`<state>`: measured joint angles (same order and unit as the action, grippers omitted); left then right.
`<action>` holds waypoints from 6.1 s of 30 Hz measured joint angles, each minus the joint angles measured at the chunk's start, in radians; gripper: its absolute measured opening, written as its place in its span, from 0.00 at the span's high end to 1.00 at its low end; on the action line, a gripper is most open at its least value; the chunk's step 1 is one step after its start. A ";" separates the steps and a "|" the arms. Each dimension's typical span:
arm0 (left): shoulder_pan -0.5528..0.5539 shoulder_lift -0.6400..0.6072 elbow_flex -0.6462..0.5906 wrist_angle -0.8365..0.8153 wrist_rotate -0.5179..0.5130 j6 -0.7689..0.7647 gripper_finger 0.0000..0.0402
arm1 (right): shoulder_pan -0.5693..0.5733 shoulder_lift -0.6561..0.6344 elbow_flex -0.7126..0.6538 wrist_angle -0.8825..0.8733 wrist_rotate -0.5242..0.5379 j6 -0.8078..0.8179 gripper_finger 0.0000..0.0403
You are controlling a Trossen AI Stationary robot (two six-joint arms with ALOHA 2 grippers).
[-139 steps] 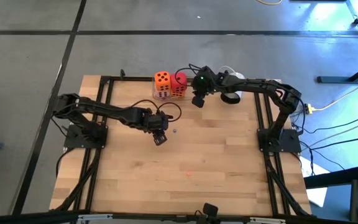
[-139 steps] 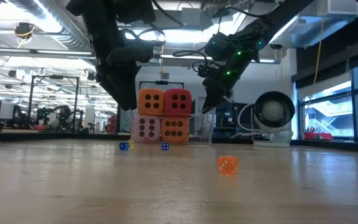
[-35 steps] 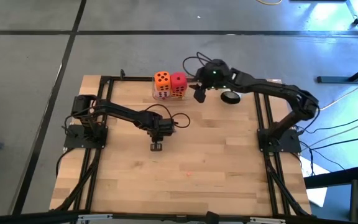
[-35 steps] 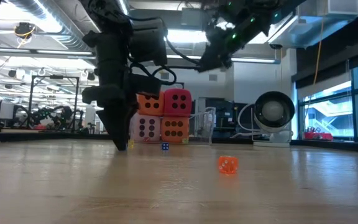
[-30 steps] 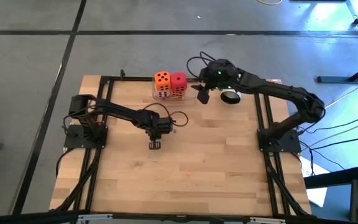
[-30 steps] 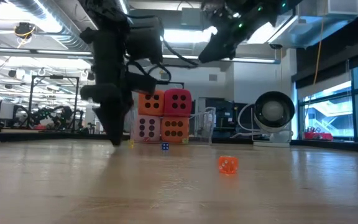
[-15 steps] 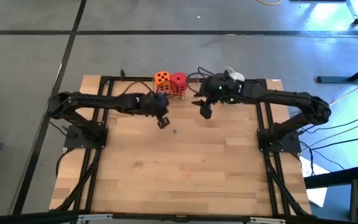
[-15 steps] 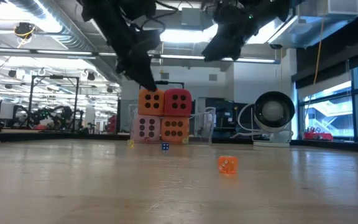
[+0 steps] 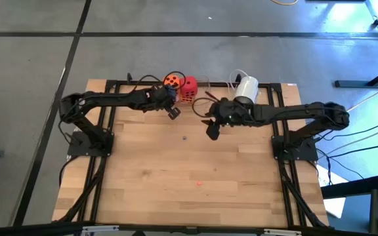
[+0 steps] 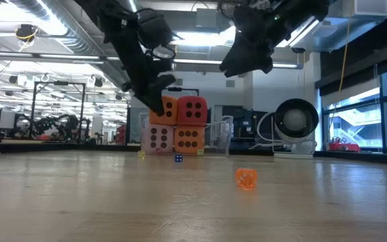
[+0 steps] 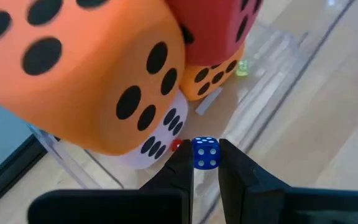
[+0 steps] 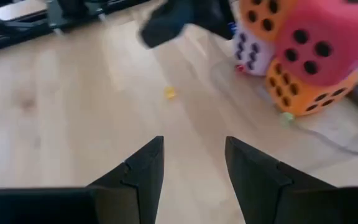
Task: Pick & Place Dice
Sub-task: Put the small blue dice in the transparent bin, then put the small orange dice in the transparent bin
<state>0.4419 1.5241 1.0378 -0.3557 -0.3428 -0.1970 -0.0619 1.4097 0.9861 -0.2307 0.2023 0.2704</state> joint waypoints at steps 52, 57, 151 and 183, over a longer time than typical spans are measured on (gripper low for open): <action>0.036 0.106 -0.001 0.036 0.047 0.081 0.73 | 0.479 0.359 -0.022 0.202 -0.038 0.324 0.49; 0.036 0.106 -0.001 0.038 0.044 0.080 0.69 | 0.478 0.361 -0.021 0.201 -0.037 0.324 0.41; -0.001 -0.475 0.001 0.025 0.134 0.134 0.68 | 0.336 0.327 0.035 -0.010 0.019 -0.103 0.87; -0.122 -0.459 0.001 -0.177 0.151 0.002 0.69 | -0.382 0.505 0.481 -0.394 -0.195 -0.421 0.87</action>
<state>0.3195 1.0649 1.0386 -0.5323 -0.1920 -0.1947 -0.4438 1.9148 1.4666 -0.6251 0.0071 -0.1508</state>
